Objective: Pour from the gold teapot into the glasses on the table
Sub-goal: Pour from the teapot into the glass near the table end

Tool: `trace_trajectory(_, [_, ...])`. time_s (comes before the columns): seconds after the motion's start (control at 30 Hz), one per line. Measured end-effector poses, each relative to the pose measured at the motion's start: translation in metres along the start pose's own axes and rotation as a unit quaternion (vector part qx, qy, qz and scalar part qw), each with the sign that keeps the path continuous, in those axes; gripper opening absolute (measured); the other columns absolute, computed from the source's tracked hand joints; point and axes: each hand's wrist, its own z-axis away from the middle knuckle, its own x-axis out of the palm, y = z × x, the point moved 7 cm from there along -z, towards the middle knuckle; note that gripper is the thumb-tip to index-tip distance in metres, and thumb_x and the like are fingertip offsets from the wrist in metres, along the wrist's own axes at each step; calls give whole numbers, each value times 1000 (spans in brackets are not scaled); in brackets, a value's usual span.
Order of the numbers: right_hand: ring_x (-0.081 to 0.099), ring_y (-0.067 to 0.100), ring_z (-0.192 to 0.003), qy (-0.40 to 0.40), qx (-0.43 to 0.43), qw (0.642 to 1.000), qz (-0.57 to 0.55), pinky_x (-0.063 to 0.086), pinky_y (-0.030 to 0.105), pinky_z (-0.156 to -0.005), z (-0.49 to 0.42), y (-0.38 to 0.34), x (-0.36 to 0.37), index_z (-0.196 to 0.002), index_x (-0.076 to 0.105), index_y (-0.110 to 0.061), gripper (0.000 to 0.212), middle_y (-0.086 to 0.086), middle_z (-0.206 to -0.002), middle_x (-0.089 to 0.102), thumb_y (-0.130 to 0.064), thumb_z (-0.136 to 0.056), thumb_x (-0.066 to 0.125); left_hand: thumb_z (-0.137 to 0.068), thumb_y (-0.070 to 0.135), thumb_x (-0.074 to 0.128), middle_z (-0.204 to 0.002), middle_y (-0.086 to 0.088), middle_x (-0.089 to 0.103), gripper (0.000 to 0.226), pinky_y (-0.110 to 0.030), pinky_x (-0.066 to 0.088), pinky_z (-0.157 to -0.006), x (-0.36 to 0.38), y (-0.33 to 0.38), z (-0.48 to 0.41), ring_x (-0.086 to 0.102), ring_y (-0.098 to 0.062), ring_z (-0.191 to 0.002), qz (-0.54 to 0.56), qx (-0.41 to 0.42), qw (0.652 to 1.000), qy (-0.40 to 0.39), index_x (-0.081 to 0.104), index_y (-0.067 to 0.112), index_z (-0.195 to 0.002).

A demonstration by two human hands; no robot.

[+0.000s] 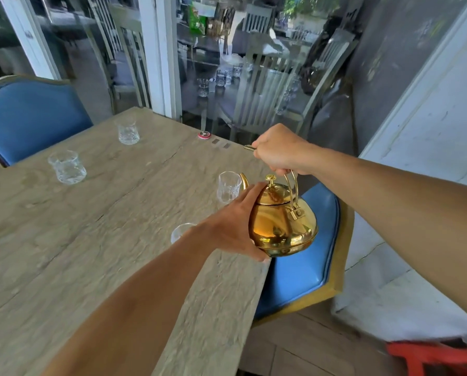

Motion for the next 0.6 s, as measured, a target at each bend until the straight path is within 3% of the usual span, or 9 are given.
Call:
trace_trajectory(0.07, [48, 22, -45, -6, 0, 1000, 21, 40, 24, -44, -14, 3, 3, -101, 71, -5, 24, 13, -66, 54, -9, -92, 48, -54, 40, 101, -158, 13, 21, 149, -31, 37, -112, 1, -6, -9, 34, -10, -136, 12, -1, 1000, -6, -6, 40, -158])
trace_trajectory(0.13, [46, 22, -42, -13, 3, 999, 45, 37, 24, -42, -27, 6, 7, -77, 63, -9, 19, 13, -64, 52, -10, -91, 49, -55, 38, 101, -157, 12, 24, 148, -28, 37, -109, 2, -12, -16, 35, -7, -132, 22, -5, 1000, -13, -4, 37, -160])
trace_trajectory(0.17, [45, 21, -41, -16, 6, 998, 55, 36, 24, -41, -33, 8, 9, -75, 61, -8, 19, 13, -62, 51, -11, -90, 50, -55, 37, 101, -157, 11, 26, 148, -27, 37, -107, 2, -15, -19, 35, -6, -130, 27, -7, 999, -15, -3, 34, -160])
trace_trajectory(0.3, [51, 23, -48, -36, 15, 995, 89, 38, 25, -43, -53, 10, 16, -94, 73, 2, 29, 15, -60, 55, -16, -88, 51, -58, 33, 101, -148, 15, 32, 144, -22, 34, -103, 2, -25, -29, 34, -4, -126, 52, -13, 998, -17, 1, 32, -161])
trace_trajectory(0.4, [52, 23, -51, -56, 11, 993, 106, 40, 28, -49, -66, 8, 24, -91, 73, 6, 33, 13, -54, 53, -18, -89, 50, -58, 34, 101, -140, 19, 32, 144, -23, 35, -103, 2, -36, -34, 36, -6, -127, 66, -26, 997, -13, 0, 34, -161])
trace_trajectory(0.5, [51, 23, -49, -71, 11, 991, 116, 44, 31, -53, -77, 3, 29, -78, 64, 3, 29, 12, -50, 51, -18, -89, 48, -56, 38, 101, -151, 13, 34, 146, -32, 37, -113, 1, -44, -39, 36, -11, -135, 77, -38, 996, -10, -1, 37, -161])
trace_trajectory(0.6, [55, 24, -54, -78, 11, 989, 129, 52, 38, -61, -88, -1, 34, -85, 69, 3, 31, 12, -54, 56, -21, -86, 49, -52, 45, 100, -153, 13, 37, 147, -40, 39, -117, 0, -51, -45, 39, -14, -139, 85, -42, 995, -2, 0, 43, -160])
